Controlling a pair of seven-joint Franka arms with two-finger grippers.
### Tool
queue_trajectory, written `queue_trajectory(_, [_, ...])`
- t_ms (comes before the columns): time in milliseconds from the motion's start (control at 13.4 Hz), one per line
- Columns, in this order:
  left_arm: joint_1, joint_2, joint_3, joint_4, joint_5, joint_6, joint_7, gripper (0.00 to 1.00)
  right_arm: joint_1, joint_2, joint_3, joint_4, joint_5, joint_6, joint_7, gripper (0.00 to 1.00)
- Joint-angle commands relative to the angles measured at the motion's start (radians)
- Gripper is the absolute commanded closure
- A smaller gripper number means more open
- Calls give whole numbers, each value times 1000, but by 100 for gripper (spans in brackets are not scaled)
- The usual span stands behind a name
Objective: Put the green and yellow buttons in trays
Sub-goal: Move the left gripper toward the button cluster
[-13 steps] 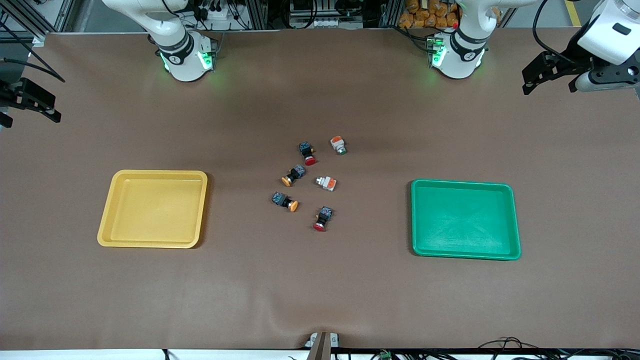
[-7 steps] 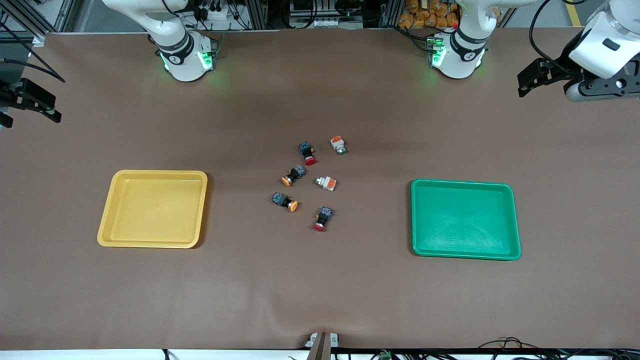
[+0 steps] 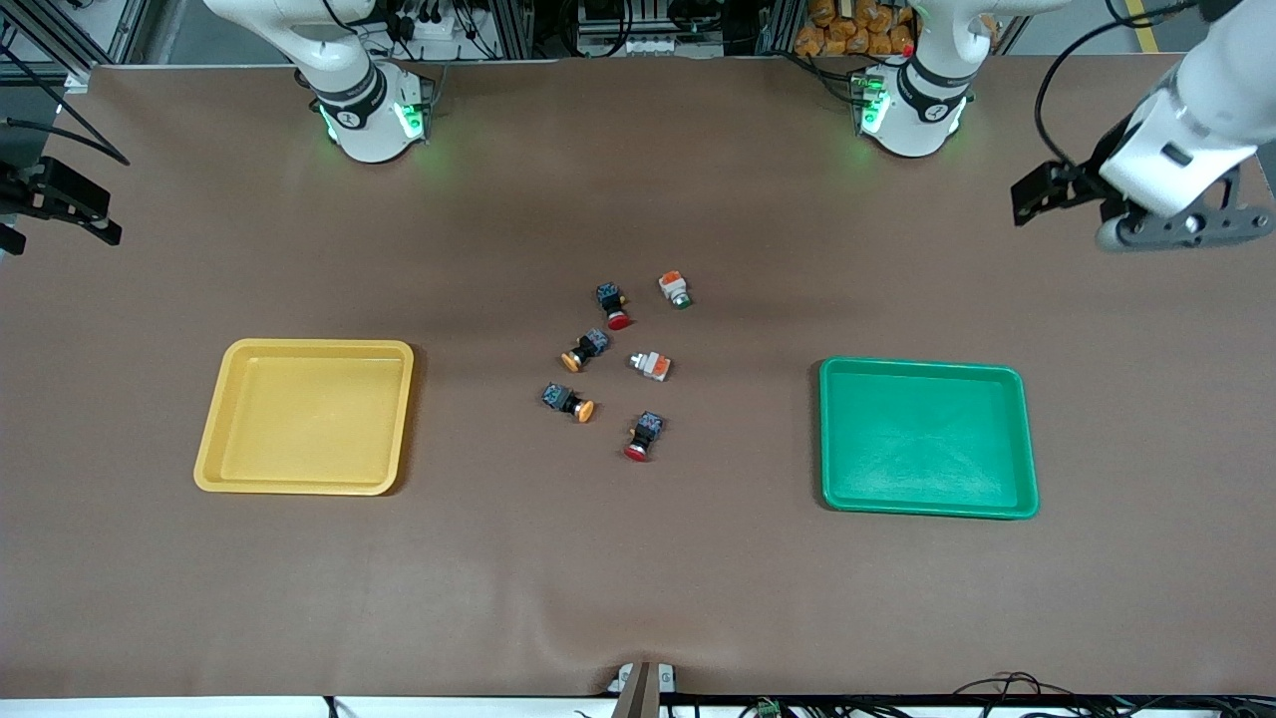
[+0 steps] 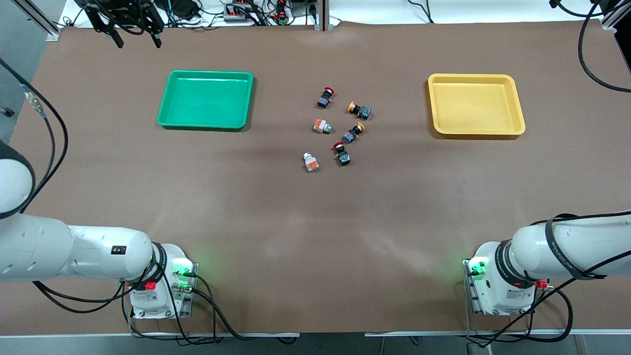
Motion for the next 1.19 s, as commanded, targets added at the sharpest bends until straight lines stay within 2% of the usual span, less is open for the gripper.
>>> queue_trajectory(0, [-1,25,-19,-65,-9,108,-32,0,0,-11,-5,-14,17,-11,8,0])
queue_trajectory(223, [-1,54,-56,-182,-9,274,-143,0,-3,1,-5,-14,17,-13,8,0])
queue_trajectory(446, [-1,138,-94,-202,-3,383,-223,0,-7,22,-12,-11,15,-10,6,0])
queue_trajectory(744, [-5,229,-189,-216,-3,490,-390,0,-29,149,-21,21,0,-2,3,0])
queue_trajectory(893, [-10,257,-235,-234,-3,535,-467,0,-43,176,-21,20,-2,-1,3,0])
queue_trajectory(1116, [-107,286,-262,-306,-1,666,-637,0,-92,255,-21,26,0,3,3,0])
